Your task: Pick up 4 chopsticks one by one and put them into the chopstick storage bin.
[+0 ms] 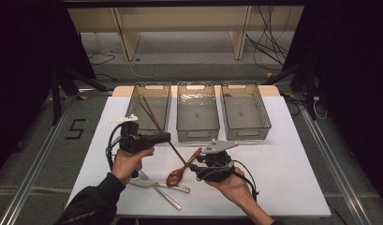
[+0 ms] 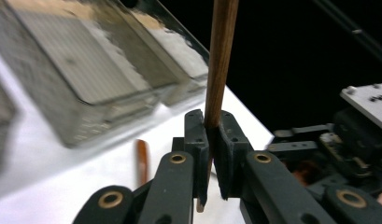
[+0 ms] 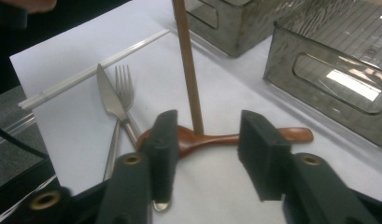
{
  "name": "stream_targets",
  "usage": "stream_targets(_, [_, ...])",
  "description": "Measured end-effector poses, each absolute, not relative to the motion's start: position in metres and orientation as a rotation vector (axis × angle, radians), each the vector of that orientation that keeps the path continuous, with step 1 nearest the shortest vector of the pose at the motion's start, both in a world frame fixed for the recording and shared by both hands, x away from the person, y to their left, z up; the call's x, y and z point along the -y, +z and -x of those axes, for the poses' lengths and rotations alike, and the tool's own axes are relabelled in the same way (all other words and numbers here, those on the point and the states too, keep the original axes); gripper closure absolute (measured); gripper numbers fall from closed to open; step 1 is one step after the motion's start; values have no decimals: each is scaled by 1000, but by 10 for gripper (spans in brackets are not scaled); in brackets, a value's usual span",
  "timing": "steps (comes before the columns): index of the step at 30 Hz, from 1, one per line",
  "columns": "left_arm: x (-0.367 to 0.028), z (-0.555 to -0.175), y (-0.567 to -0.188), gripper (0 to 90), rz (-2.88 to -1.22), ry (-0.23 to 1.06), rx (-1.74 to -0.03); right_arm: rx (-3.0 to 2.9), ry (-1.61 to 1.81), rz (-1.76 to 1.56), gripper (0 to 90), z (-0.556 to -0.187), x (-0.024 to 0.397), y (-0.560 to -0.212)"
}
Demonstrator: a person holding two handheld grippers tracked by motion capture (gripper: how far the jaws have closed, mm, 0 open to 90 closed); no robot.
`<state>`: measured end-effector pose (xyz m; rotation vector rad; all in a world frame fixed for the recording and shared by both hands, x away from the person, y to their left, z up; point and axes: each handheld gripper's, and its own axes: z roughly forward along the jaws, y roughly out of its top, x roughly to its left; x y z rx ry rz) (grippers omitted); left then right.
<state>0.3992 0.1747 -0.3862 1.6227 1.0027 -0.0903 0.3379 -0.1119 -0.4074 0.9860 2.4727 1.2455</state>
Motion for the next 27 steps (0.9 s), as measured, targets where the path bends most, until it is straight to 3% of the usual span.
stream_targets(9, [-200,-416,-376,838,-1589,-27,-1065,-2498,1197,-1015,399,-337,123,-405])
stream_targets(27, [-229,-462,-344,837,-1554,98,-1156,-2514,1173,-1067,320,-336,135,-406])
